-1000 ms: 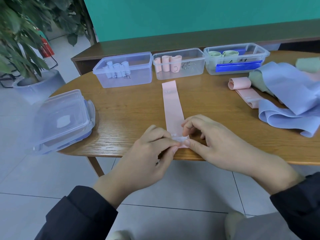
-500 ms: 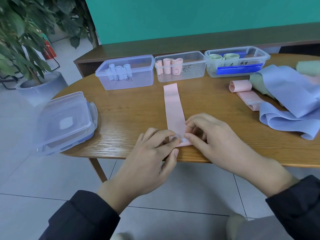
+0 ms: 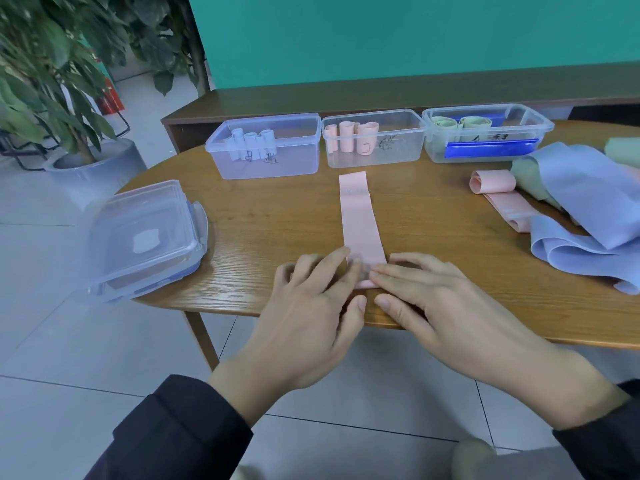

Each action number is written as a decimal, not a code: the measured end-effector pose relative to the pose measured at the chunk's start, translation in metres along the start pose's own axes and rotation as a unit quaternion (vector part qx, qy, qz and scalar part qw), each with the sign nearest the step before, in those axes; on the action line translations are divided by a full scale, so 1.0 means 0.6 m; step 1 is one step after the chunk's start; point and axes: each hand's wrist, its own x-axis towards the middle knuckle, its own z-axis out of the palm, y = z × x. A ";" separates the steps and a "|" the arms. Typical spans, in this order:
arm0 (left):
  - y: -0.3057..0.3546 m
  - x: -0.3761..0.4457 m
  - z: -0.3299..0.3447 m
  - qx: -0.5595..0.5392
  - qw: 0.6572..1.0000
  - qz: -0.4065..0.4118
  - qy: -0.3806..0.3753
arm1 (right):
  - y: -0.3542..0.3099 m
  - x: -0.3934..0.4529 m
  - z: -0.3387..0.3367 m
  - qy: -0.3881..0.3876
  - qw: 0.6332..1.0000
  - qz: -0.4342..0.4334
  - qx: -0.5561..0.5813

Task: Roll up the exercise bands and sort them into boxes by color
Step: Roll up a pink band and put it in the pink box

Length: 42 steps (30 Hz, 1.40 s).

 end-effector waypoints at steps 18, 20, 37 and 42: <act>0.001 -0.002 0.010 -0.024 0.999 0.000 0.039 | -0.010 0.021 -0.006 -0.090 0.993 0.062 -0.052; 0.001 0.002 0.010 -0.013 0.999 -0.012 0.029 | -0.009 0.020 -0.005 -0.075 0.995 0.055 -0.045; 0.003 0.024 0.017 -0.117 0.989 -0.034 0.081 | 0.006 0.036 -0.008 -0.085 0.994 0.063 -0.006; -0.001 0.038 0.015 -0.086 0.995 -0.020 0.035 | 0.017 0.050 -0.005 -0.094 0.994 0.062 0.007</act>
